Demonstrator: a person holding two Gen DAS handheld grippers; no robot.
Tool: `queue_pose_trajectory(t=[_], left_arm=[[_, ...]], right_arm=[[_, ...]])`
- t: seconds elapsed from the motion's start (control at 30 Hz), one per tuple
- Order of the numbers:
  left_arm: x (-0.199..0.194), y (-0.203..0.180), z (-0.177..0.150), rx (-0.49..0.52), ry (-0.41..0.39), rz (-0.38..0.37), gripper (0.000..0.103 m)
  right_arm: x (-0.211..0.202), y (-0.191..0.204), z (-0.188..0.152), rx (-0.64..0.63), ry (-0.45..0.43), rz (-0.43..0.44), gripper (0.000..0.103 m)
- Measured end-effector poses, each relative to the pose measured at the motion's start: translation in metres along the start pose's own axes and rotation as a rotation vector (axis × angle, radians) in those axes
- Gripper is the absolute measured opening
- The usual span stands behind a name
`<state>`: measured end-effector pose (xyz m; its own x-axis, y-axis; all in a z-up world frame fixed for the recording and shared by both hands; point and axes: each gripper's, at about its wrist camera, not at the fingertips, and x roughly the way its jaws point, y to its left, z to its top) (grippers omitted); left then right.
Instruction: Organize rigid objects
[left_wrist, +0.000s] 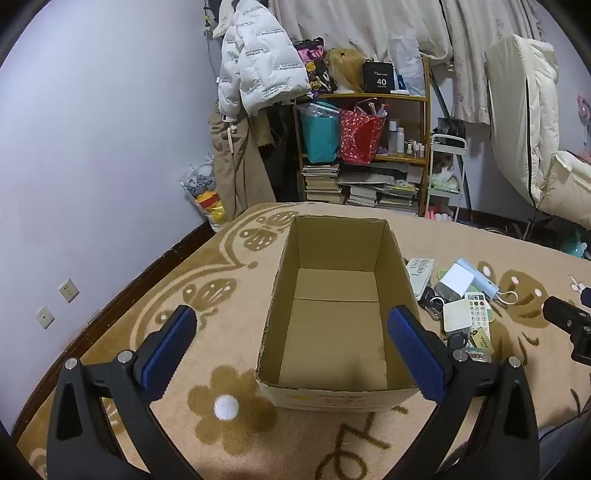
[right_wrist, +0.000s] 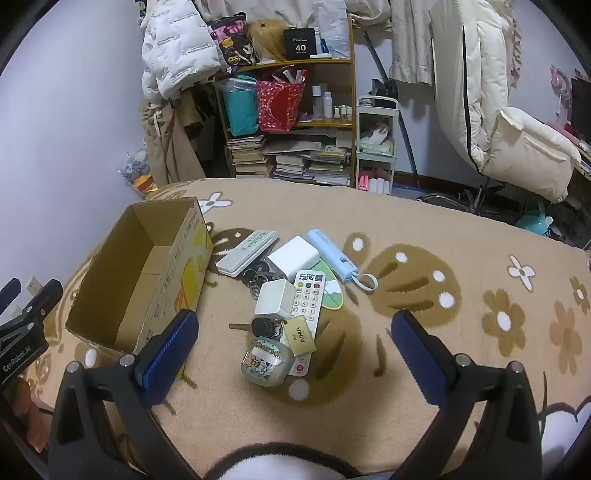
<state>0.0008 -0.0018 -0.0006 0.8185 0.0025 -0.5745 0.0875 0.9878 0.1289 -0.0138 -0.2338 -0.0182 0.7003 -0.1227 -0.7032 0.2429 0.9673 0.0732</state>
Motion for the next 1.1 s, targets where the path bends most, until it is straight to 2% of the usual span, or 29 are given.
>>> queue_pose_trajectory(t=[0.1,0.13,0.27,1.1], left_arm=[[0.002,-0.005,0.001,0.019,0.008,0.007,0.102],[-0.002,-0.008,0.001,0.017,-0.019,0.003,0.102],[-0.003,-0.006,-0.001,0.01,-0.024,-0.004,0.102],[0.005,-0.005,-0.003,0.016,-0.001,-0.009,0.102]], right_arm=[[0.0,0.0,0.0,0.0,-0.003,0.001,0.103],[0.0,0.0,0.0,0.0,-0.003,0.001,0.103],[0.0,0.0,0.0,0.0,-0.003,0.0,0.103],[0.004,0.0,0.0,-0.008,0.002,-0.007,0.103]])
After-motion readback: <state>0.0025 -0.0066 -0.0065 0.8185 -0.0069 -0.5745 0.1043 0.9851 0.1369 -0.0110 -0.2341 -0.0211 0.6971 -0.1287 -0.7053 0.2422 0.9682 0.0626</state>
